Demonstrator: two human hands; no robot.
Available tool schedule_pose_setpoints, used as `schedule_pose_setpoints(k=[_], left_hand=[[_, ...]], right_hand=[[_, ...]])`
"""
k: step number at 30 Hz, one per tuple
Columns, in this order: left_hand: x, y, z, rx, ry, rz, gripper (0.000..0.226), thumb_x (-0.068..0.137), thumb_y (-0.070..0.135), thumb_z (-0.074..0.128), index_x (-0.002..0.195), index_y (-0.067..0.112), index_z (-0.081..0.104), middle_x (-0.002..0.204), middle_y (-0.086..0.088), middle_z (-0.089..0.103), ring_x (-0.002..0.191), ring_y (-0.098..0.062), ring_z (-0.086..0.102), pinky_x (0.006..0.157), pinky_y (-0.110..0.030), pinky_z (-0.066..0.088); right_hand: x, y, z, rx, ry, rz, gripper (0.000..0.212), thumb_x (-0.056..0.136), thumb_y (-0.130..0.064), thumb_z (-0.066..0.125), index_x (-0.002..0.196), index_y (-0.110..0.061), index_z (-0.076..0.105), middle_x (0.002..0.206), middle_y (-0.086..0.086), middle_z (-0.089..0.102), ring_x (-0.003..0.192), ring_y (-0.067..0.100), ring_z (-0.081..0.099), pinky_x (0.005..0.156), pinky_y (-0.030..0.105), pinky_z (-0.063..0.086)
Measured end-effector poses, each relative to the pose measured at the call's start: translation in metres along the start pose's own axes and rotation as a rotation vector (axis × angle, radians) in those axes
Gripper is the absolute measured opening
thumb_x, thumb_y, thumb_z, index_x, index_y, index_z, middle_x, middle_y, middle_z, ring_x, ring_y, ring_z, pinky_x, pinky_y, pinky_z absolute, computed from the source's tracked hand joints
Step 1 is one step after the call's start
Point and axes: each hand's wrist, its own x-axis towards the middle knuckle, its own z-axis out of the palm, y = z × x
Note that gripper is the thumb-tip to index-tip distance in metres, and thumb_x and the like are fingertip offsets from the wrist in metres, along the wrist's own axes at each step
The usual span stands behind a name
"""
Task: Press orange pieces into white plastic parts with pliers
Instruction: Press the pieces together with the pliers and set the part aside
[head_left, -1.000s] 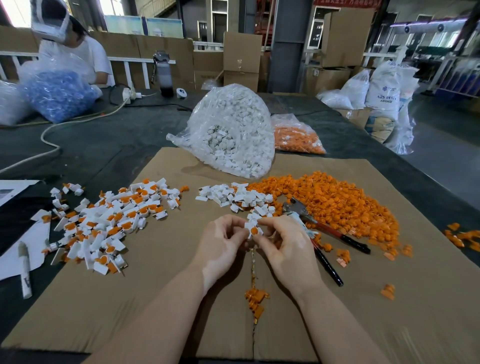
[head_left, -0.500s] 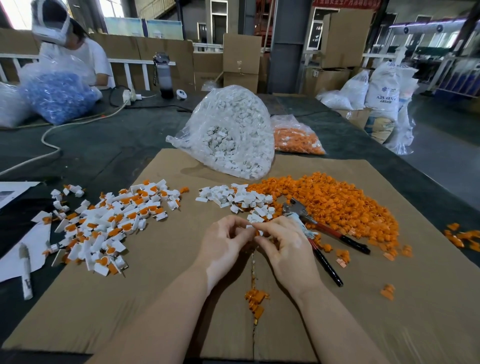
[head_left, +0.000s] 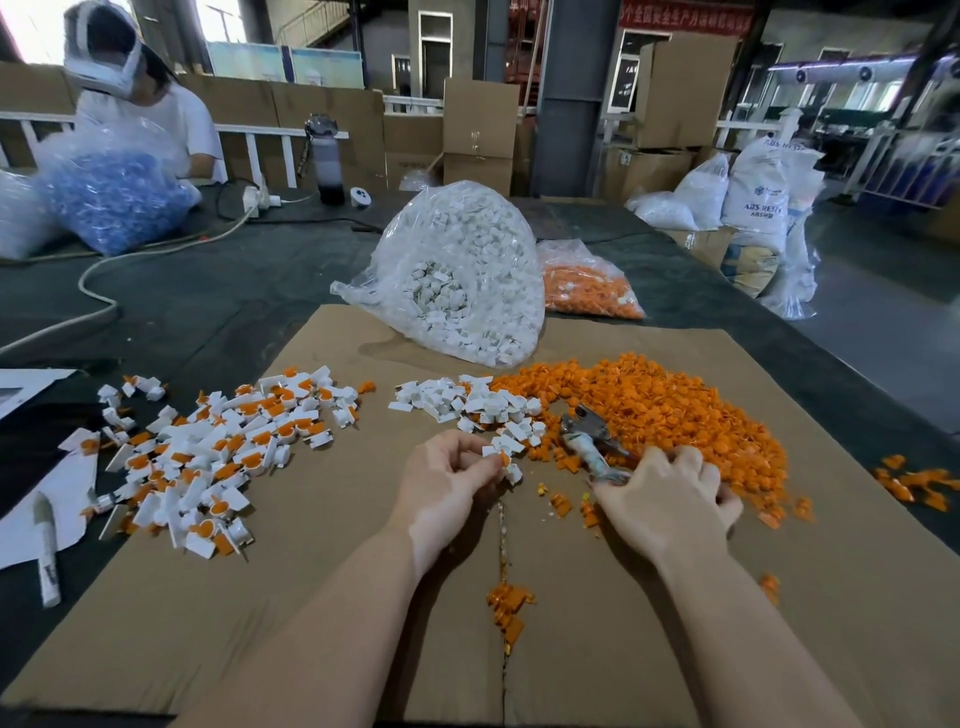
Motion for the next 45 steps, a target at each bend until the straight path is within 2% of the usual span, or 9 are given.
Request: schedule_pose_setpoints(k=[2,6,12,17,20,24,32,39,45], left_hand=[[0.000,0.000,0.000,-0.022,0.000,-0.019,0.009,0.086,0.013,0.066,0.093,0.008,0.064,0.069,-0.004,0.067,0.058,-0.003,0.060,0.055,-0.012,0.048],[0.000,0.003,-0.001,-0.091,0.020,-0.046,0.012,0.085,0.009,0.065,0.095,0.004,0.063,0.058,0.005,0.066,0.053,0.003,0.061,0.048,-0.008,0.043],[-0.003,0.009,-0.001,-0.197,0.011,-0.094,0.012,0.086,0.004,0.063,0.097,-0.001,0.061,0.055,0.003,0.066,0.049,0.000,0.061,0.045,-0.011,0.045],[-0.002,0.014,-0.001,-0.339,0.015,-0.148,0.007,0.087,0.000,0.060,0.094,-0.002,0.060,0.060,-0.006,0.063,0.046,-0.004,0.059,0.043,-0.015,0.046],[0.001,0.012,0.000,-0.378,0.027,-0.160,0.005,0.087,0.000,0.060,0.091,0.000,0.058,0.068,-0.013,0.060,0.047,-0.008,0.056,0.046,-0.017,0.047],[0.003,0.009,0.001,-0.421,0.057,-0.166,0.005,0.086,-0.002,0.061,0.087,0.001,0.057,0.068,-0.013,0.060,0.048,-0.008,0.058,0.049,-0.019,0.051],[0.006,0.011,0.001,-0.413,0.073,-0.193,0.008,0.087,-0.002,0.059,0.094,-0.005,0.056,0.063,-0.011,0.059,0.044,-0.006,0.057,0.043,-0.017,0.048],[0.006,0.013,0.003,-0.425,0.105,-0.209,0.006,0.089,-0.004,0.055,0.095,-0.006,0.056,0.062,-0.011,0.056,0.039,-0.003,0.053,0.041,-0.015,0.045],[0.005,0.014,0.001,-0.448,0.085,-0.237,0.011,0.090,-0.004,0.052,0.100,-0.007,0.055,0.066,-0.011,0.056,0.040,-0.003,0.053,0.041,-0.015,0.046]], right_hand=[[0.004,0.001,-0.002,-0.050,-0.051,-0.017,0.039,0.084,-0.046,0.050,0.112,-0.018,0.049,0.131,0.009,0.035,0.123,0.028,0.030,0.105,0.048,0.021],[0.007,-0.001,-0.001,-0.136,0.027,-0.074,0.042,0.085,-0.050,0.050,0.114,-0.019,0.049,0.124,0.009,0.038,0.116,0.027,0.034,0.098,0.044,0.027],[0.007,-0.002,-0.006,-0.050,-0.006,-0.130,0.035,0.090,-0.044,0.047,0.112,-0.017,0.045,0.119,0.007,0.051,0.113,0.028,0.045,0.096,0.042,0.031],[0.000,-0.008,-0.012,0.020,0.047,-0.275,0.031,0.093,-0.040,0.044,0.107,-0.013,0.050,0.111,0.006,0.051,0.100,0.027,0.051,0.082,0.034,0.039],[-0.007,-0.018,-0.021,0.228,-0.136,-0.350,0.027,0.092,-0.037,0.045,0.093,-0.013,0.056,0.094,0.005,0.053,0.082,0.023,0.053,0.066,0.030,0.037],[-0.018,-0.027,-0.033,0.499,-0.488,-0.353,0.028,0.091,-0.032,0.049,0.071,-0.013,0.055,0.061,0.004,0.043,0.050,0.015,0.038,0.055,0.029,0.027],[-0.022,-0.031,-0.042,0.513,-0.657,-0.359,0.032,0.094,-0.029,0.045,0.064,-0.017,0.046,0.044,-0.008,0.036,0.038,0.010,0.029,0.046,0.026,0.022],[-0.026,-0.035,-0.039,0.465,-0.674,-0.387,0.019,0.091,-0.025,0.044,0.076,-0.013,0.048,0.064,0.005,0.044,0.055,0.018,0.039,0.057,0.032,0.029],[-0.029,-0.042,-0.034,0.381,-0.579,-0.403,0.020,0.090,-0.023,0.049,0.073,-0.017,0.042,0.068,0.002,0.044,0.056,0.015,0.039,0.053,0.025,0.030]])
